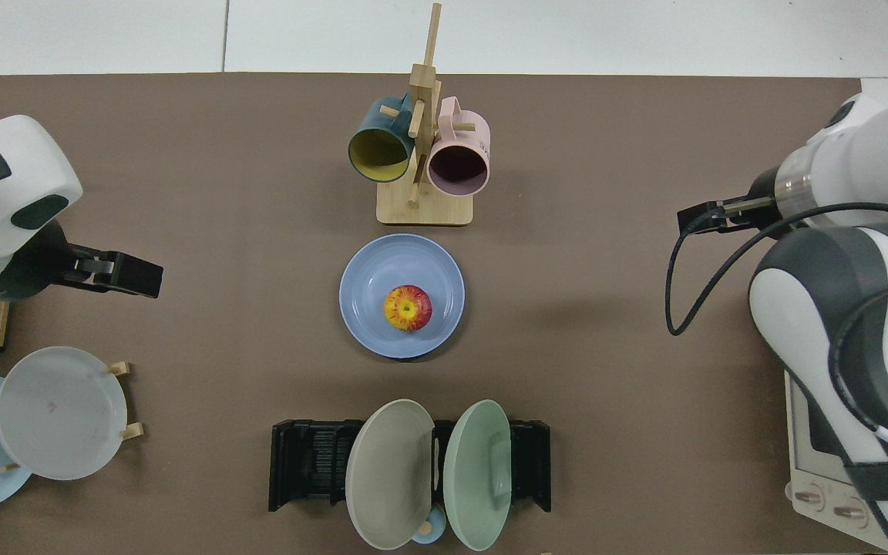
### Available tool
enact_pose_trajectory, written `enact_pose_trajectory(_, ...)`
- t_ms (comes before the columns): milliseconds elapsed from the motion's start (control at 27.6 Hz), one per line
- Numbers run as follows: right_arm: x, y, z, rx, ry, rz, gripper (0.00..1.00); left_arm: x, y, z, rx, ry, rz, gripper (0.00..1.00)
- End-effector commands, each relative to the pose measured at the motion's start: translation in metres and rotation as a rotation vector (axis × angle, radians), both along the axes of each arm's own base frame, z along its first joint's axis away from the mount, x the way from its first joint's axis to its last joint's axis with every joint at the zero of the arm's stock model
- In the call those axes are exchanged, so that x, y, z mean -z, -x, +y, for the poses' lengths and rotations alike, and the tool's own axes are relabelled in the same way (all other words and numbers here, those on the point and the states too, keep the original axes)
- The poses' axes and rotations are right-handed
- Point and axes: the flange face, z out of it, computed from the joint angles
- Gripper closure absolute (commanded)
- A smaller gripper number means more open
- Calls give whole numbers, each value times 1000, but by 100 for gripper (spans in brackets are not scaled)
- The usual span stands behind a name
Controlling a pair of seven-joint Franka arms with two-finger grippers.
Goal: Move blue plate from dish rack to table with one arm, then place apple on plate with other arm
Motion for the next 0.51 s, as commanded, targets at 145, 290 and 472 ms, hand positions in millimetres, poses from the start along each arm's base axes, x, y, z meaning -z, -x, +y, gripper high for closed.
enact_pose_trajectory(145, -38, 28, -29, 2, 1, 32, 0, -8, 3, 4, -13, -16, 0, 0)
enact_pose_trajectory(290, -58, 33, -39, -19, 4, 6, 0, -8, 3, 4, -13, -16, 0, 0)
enact_pose_trajectory(472, -78, 30, -42, -7, 3, -5, 0, -8, 3, 4, -13, -16, 0, 0)
